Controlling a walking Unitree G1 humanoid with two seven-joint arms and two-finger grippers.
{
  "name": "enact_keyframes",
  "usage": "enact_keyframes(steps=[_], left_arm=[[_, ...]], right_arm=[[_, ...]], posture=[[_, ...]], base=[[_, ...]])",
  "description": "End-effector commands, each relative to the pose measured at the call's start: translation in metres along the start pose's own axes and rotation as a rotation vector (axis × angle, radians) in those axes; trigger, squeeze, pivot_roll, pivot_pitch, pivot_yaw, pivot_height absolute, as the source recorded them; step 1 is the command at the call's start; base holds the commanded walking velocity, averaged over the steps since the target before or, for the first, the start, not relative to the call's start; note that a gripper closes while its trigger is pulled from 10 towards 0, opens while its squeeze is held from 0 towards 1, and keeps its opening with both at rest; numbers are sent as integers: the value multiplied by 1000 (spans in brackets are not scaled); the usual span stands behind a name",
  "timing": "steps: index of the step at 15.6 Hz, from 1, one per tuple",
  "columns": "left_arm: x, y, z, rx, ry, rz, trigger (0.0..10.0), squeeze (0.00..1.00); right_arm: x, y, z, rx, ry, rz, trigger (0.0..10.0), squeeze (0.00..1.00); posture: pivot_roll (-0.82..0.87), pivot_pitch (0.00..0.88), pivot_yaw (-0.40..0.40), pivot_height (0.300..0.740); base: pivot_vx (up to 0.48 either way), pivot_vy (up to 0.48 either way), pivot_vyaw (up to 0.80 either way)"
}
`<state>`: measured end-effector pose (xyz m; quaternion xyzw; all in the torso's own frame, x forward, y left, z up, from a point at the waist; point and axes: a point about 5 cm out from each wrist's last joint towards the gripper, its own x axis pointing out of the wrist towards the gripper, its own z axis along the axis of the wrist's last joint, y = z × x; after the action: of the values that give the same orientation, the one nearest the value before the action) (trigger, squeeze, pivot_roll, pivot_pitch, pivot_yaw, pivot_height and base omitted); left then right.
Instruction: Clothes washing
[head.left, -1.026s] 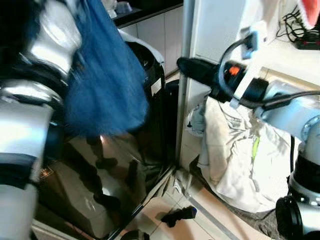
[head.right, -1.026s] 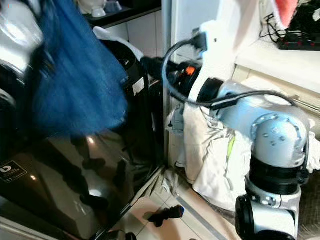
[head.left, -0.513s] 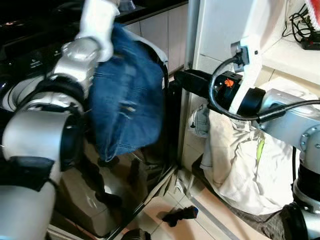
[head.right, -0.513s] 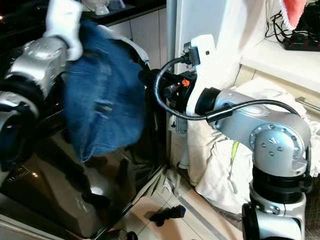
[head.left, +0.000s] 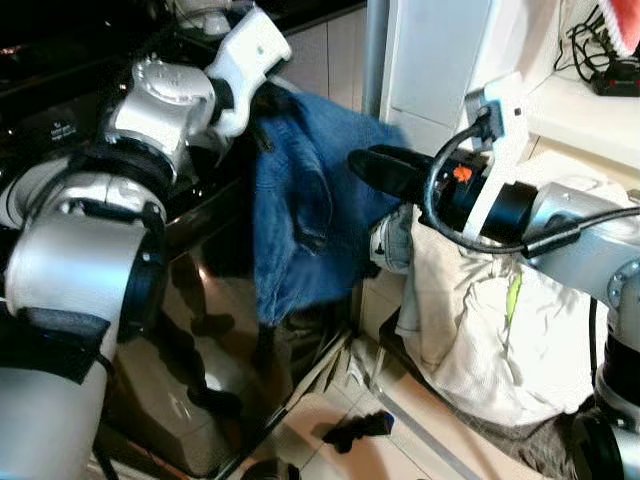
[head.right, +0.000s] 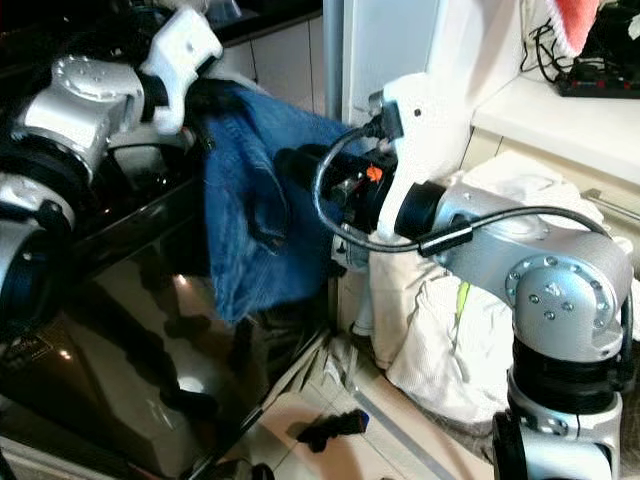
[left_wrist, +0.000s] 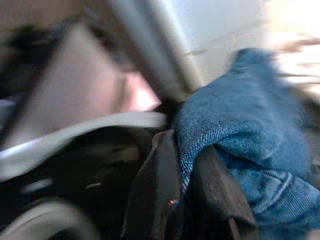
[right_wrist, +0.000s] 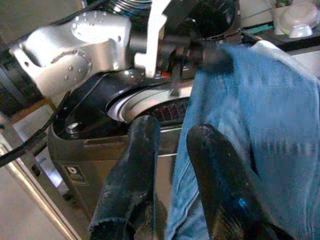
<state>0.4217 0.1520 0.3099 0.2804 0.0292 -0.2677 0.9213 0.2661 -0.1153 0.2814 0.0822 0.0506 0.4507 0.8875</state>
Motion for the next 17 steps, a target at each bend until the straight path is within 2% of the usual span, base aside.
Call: enact_keyframes(steps=[1, 2, 3, 4, 6, 7, 9, 10, 11, 12, 13, 14, 15, 16, 17], left_arm=[[-29, 53, 42, 90, -98, 475, 0, 0], [-72, 92, 76, 270, -231, 970, 0, 0], [-86, 100, 87, 336, -287, 1086, 0, 0], [-99, 107, 94, 445, -296, 1194, 0, 0], [-98, 107, 86, 536, -224, 1210, 0, 0], [-96, 107, 81, 535, -204, 1203, 0, 0], [-73, 92, 51, 488, -125, 1097, 0, 0], [-41, 64, 9, 336, -19, 850, 0, 0], [-32, 54, -6, 259, 16, 782, 627, 0], [-21, 36, -33, 130, 67, 699, 2863, 0], [-16, 25, -53, 51, 133, 656, 3333, 0], [-14, 13, -77, -27, 226, 622, 10000, 0], [-16, 7, -93, -106, 292, 618, 10000, 0], [-18, 4, -103, -137, 342, 616, 10000, 0], [-20, 4, -108, -206, 347, 625, 10000, 620]], right_arm=[[1, 2, 2, -22, -7, 5, 10000, 0], [3, 0, 3, -20, -14, -10, 10000, 0], [3, -1, 3, -19, -17, -17, 10000, 0], [2, -1, 3, -18, -22, -30, 10000, 0], [1, -1, 2, -17, -26, -35, 10000, 0], [0, 0, 2, -18, -26, -35, 10000, 0], [0, 1, 0, -16, -24, -34, 10000, 0], [2, 2, -2, -16, -15, -29, 10000, 0], [3, 2, -3, -16, -11, -27, 10000, 0], [5, 3, -4, -17, -3, -21, 10000, 0], [6, 4, -6, -16, 5, -15, 10000, 0], [7, 6, -8, -18, 21, -6, 10000, 0], [8, 9, -11, -21, 42, 4, 10000, 0], [8, 11, -13, -16, 56, 17, 10000, 0], [8, 13, -15, -13, 62, 28, 10000, 0]], posture=[[-91, 0, 94, 740], [-99, 0, 103, 740], [-103, 0, 107, 740], [-111, 0, 116, 740], [-118, 0, 124, 740], [-122, 0, 126, 740], [-119, 0, 123, 740], [-114, 0, 114, 740], [-112, 0, 110, 740], [-112, 0, 110, 740], [-112, 0, 108, 740], [-112, 0, 108, 740], [-120, 0, 111, 740], [-120, 0, 111, 740], [-119, 0, 110, 740]], base=[[0, 0, 0], [0, 0, 0], [0, 0, 0], [0, 0, 0], [0, 0, 0], [0, 0, 0], [0, 0, 0], [0, 0, 0], [0, 0, 0], [0, 0, 0], [0, 0, 0], [0, 0, 0], [0, 0, 0], [0, 0, 0], [0, 0, 0]])
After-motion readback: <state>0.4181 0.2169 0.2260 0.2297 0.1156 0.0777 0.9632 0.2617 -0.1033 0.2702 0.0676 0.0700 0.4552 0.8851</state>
